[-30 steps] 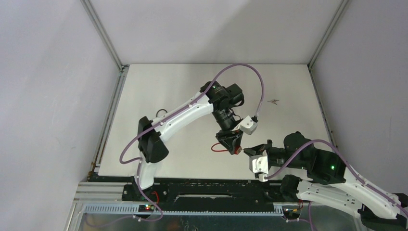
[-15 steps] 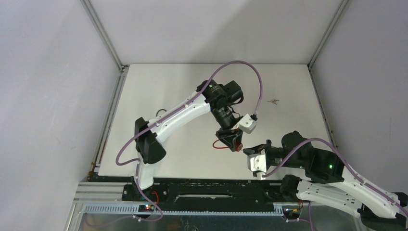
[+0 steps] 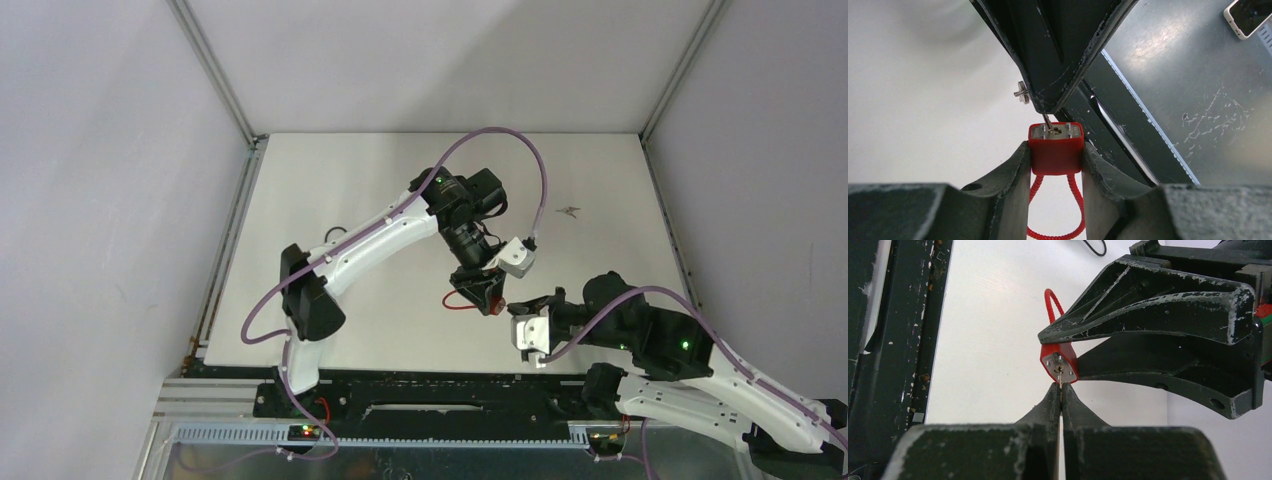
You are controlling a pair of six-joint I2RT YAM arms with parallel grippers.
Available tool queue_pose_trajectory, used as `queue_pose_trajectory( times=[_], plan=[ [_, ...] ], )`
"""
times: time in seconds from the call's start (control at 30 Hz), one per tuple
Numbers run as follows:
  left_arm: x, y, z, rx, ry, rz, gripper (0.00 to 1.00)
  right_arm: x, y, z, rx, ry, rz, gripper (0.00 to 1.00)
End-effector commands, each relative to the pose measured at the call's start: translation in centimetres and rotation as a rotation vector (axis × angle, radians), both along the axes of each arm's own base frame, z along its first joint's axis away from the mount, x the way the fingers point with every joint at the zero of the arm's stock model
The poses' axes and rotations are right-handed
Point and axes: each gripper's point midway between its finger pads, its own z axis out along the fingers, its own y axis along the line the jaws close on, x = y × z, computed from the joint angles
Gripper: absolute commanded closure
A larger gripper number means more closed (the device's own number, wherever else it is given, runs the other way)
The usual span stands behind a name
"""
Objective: Unlock with the key
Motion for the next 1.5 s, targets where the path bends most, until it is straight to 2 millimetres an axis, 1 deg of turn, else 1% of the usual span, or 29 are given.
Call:
queue_pose_trajectory(
  times=[0.0,0.37,0.63,1.1,1.3,1.47],
  plan=[
    [-0.7,0.2,1.7,-0.044,-0.007,0.003,1.00,0.5,0.4,1.4,0.035,-0.020,-0.017,1.00],
    [-0.6,0.1,1.6,-0.034,-0.004,0.014,1.00,0.4,0.6,1.4,0.038,-0.015,-0.007,1.00],
    [-0.6,0.0,1.6,-0.034,-0.001,0.018,1.00,0.9,0.7,1.5,0.036,-0.037,-0.028,1.00],
    [-0.3,-0.3,1.5,-0.020,0.010,0.047,1.00,1.0,1.4,1.0,-0.001,-0.054,-0.025,1.00],
    [-0.5,-0.8,1.8,-0.024,0.052,0.055,1.00,1.6,1.6,0.4,-0.026,-0.124,-0.050,1.00],
    [-0.5,-1.1,2.4,-0.042,0.085,0.065,1.00,1.5,2.1,0.2,-0.011,-0.165,-0.043,1.00]
  ],
)
